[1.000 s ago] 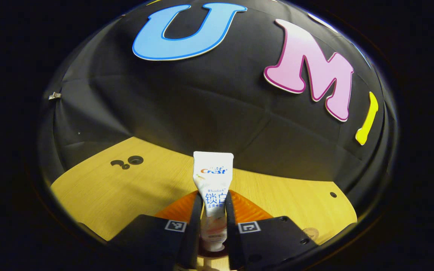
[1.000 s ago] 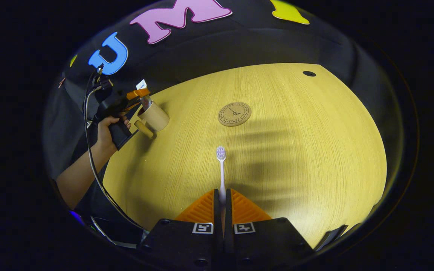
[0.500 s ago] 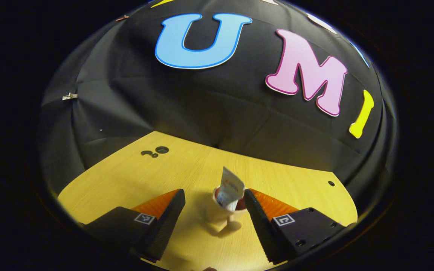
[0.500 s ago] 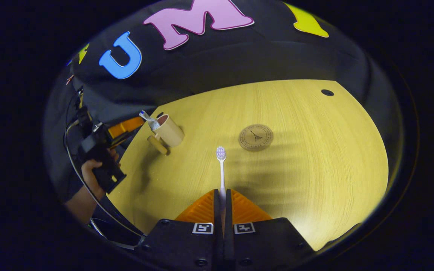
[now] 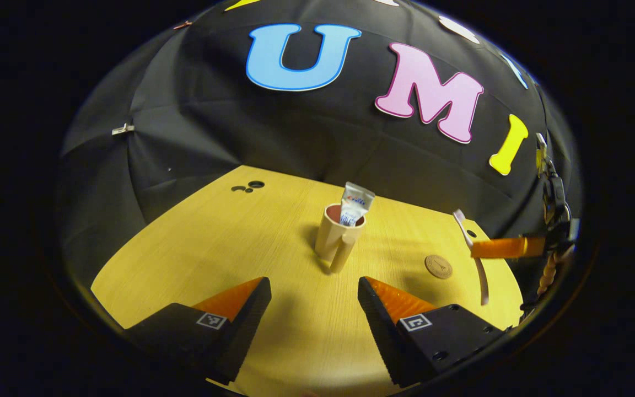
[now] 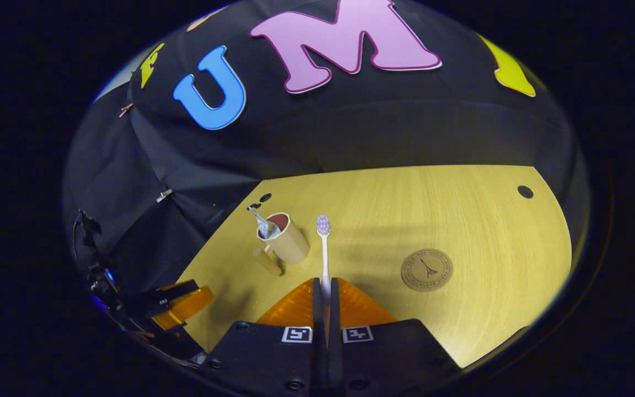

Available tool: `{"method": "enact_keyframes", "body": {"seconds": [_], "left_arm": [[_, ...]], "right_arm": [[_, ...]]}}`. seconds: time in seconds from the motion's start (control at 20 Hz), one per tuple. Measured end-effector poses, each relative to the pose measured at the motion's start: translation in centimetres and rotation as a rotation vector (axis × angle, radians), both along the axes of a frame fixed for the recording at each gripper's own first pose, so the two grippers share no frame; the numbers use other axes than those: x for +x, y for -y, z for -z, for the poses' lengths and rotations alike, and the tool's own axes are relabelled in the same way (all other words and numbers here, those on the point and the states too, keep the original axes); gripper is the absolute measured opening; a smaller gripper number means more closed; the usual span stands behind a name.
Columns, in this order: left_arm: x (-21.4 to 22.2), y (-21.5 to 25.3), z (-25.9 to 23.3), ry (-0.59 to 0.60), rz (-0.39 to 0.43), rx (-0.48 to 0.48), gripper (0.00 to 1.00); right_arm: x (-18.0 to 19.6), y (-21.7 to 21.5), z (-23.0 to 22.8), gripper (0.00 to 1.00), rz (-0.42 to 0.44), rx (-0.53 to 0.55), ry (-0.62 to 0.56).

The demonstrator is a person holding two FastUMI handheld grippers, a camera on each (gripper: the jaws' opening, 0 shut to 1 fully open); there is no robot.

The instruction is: Put the toothbrush and toothpaste on the desktop into the cup, then pick up the cup and place it on the coaster on the desktop.

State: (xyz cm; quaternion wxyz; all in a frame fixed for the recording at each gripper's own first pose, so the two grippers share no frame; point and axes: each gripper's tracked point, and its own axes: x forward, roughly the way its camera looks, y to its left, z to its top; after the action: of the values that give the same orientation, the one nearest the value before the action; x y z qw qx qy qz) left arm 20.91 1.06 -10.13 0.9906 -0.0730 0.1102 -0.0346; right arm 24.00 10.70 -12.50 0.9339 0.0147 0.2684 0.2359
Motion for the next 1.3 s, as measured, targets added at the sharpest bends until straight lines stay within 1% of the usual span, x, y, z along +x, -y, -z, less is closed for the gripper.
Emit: {"method": "enact_keyframes", "body": {"seconds": [0.25, 0.45, 0.65, 0.8, 0.95, 1.0, 1.15, 1.3], "left_arm": [[-2.0, -0.8, 1.0, -0.020, -0.020, -0.045, 0.98], [-2.7, -2.3, 1.5, -0.018, -0.035, -0.040, 0.98], [-3.5, -3.7, 2.8, -0.040, -0.062, -0.062, 0.98], [-3.8, -4.5, 3.8, -0.051, -0.077, -0.063, 0.98], [-3.9, -4.9, 4.7, -0.065, -0.081, -0.058, 0.98], [-3.7, -4.9, 5.1, -0.069, -0.081, -0.056, 0.98], [-3.3, -4.7, 5.6, -0.066, -0.079, -0.049, 0.98], [-2.9, -4.1, 6.2, -0.070, -0.067, -0.043, 0.98]], "right_arm": [[3.0, -4.7, -1.9, 0.05, -0.055, 0.021, 0.061], [5.7, -8.1, -4.1, 0.05, -0.099, 0.041, 0.131], [8.0, -11.1, -5.5, 0.05, -0.137, 0.057, 0.193], [9.7, -13.2, -5.8, 0.05, -0.159, 0.107, 0.227], [11.6, -14.4, -5.2, 0.05, -0.152, 0.124, 0.248], [12.3, -14.3, -5.0, 0.05, -0.140, 0.118, 0.267], [14.0, -15.0, -4.6, 0.05, -0.146, 0.127, 0.316], [15.2, -15.6, -3.8, 0.05, -0.145, 0.176, 0.306]]}}
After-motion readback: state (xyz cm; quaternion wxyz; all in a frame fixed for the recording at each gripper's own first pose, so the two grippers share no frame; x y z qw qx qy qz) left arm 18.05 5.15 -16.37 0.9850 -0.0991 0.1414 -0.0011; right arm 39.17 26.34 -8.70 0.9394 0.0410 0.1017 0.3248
